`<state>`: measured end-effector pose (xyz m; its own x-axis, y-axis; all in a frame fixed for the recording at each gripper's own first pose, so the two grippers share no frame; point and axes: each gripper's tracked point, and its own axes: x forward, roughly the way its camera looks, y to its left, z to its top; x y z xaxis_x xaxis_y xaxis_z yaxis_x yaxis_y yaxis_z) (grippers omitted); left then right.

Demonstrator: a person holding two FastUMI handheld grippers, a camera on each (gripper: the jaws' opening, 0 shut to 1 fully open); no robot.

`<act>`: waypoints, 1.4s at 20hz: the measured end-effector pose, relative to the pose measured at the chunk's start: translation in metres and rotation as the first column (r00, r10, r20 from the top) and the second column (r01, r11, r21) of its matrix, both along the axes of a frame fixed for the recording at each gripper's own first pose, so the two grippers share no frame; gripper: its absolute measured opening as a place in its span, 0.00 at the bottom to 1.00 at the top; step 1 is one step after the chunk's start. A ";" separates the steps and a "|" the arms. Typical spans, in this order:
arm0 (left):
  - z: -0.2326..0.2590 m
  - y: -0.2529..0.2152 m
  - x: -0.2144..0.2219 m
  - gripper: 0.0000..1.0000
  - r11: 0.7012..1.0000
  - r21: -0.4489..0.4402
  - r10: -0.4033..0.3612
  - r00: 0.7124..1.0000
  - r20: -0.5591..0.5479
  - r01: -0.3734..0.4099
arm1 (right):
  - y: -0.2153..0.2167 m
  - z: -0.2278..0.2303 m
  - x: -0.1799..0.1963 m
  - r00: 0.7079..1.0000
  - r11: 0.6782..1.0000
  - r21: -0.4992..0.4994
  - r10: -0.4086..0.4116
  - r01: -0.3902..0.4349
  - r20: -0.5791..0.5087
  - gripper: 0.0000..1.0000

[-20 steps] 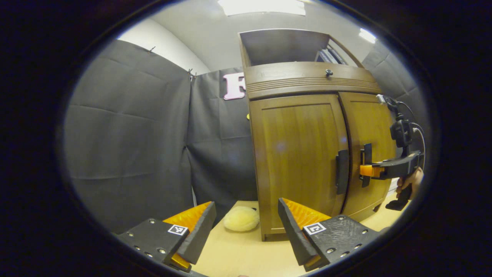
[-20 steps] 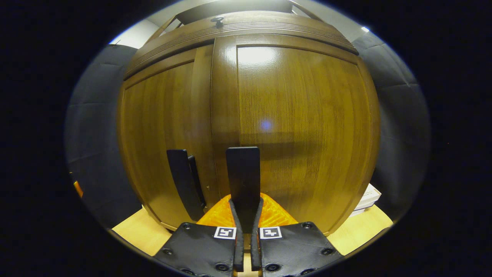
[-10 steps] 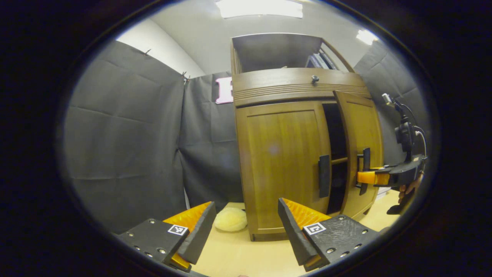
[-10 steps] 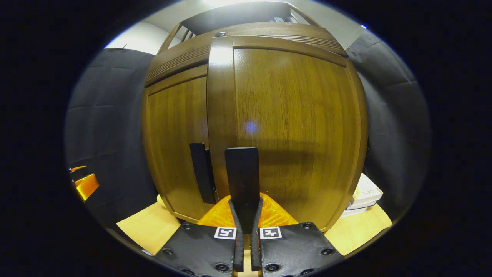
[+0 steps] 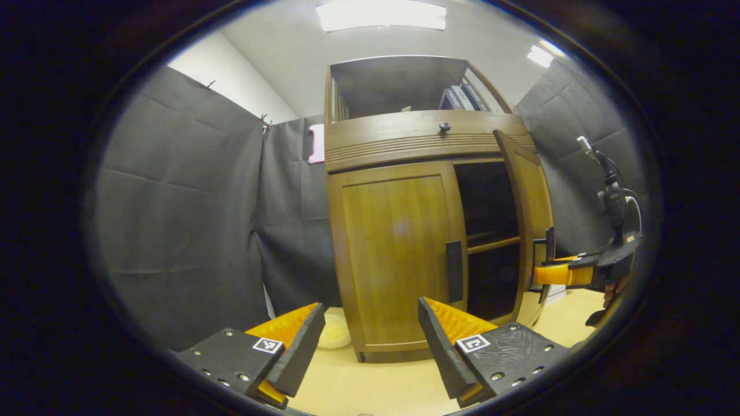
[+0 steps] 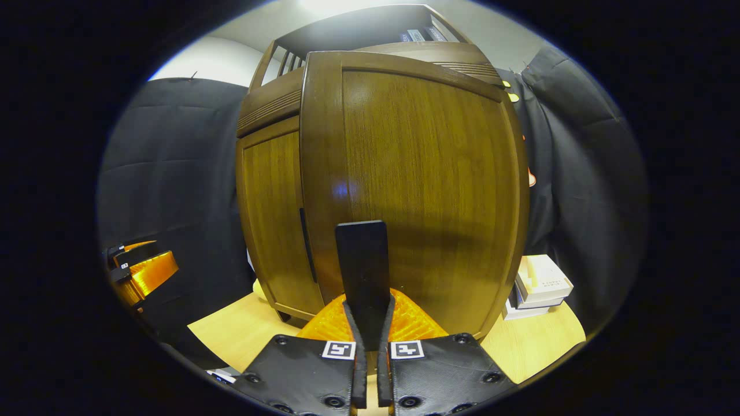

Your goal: Open the right door of the double-door shoe cabinet with the right hand, and open the left door with the left hand.

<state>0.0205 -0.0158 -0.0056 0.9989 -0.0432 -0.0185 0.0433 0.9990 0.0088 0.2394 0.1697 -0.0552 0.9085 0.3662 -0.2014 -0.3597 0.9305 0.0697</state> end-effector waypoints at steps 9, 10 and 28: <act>0.020 -0.002 0.031 0.93 0.997 0.000 -0.081 0.996 0.029 0.081 | -0.019 0.013 0.000 1.000 1.000 -0.015 -0.020 0.020 0.000 0.08; 0.022 -0.001 0.034 0.93 0.996 0.000 -0.091 0.995 0.032 0.091 | -0.021 0.012 -0.004 1.000 1.000 -0.014 -0.022 0.022 0.001 0.08; 0.031 0.012 0.047 0.93 0.979 0.003 -0.202 0.978 0.045 0.202 | -0.095 0.018 -0.016 0.987 0.987 -0.022 -0.159 0.159 -0.003 0.03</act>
<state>0.0672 -0.0040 0.0255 0.9694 -0.2443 0.0258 0.2440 0.9697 0.0140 0.2233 0.0744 -0.0376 0.9537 0.2130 -0.2124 -0.2069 0.9771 0.0506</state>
